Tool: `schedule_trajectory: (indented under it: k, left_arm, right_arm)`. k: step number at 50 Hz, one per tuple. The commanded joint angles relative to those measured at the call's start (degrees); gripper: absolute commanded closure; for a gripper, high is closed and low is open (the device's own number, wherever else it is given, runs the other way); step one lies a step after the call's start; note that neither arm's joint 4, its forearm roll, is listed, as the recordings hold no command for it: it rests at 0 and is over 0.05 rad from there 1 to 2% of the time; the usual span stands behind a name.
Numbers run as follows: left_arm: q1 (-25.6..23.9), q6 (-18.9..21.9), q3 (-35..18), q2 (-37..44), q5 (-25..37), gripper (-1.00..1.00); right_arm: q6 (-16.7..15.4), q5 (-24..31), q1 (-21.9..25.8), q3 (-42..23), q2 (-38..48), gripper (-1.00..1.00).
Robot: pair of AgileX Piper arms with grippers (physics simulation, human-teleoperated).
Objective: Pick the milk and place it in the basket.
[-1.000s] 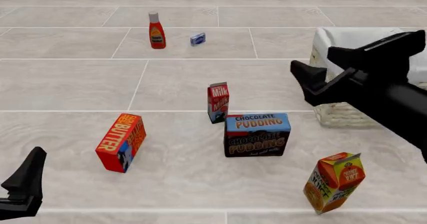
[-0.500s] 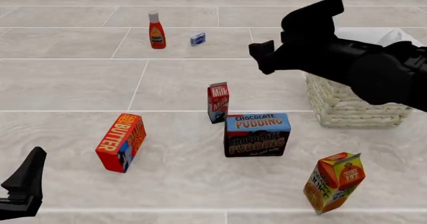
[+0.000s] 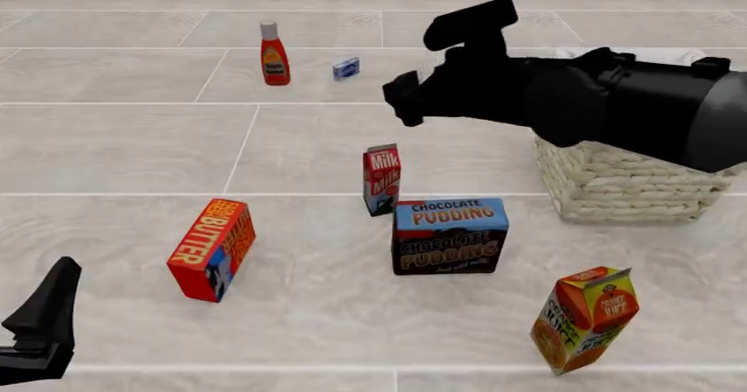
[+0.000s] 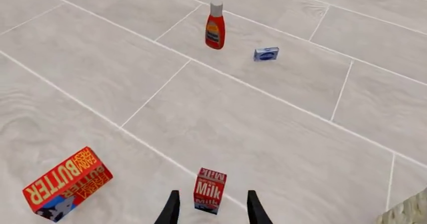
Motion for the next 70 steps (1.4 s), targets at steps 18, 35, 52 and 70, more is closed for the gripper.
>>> schedule_trajectory:
  k: [18,35,52,70]
  left_arm:
    - [0.01,0.01,0.0,0.0,-0.01,-1.0]
    - [0.0,0.0,0.0,0.0,0.0,-1.0]
    - [0.01,0.0,0.0,0.0,0.01,-1.0]
    - [0.0,0.01,0.0,0.0,0.01,-1.0]
  right_arm:
    - [2.41,-1.12,1.01,-6.14,11.89,-1.0]
    - [3.05,-2.23,0.19,-7.87,16.58,-1.0]
    - [4.32,-3.02,0.59,-8.81,19.53,-1.0]
    - [5.46,-4.74,0.29,-9.15,23.24,-1.0]
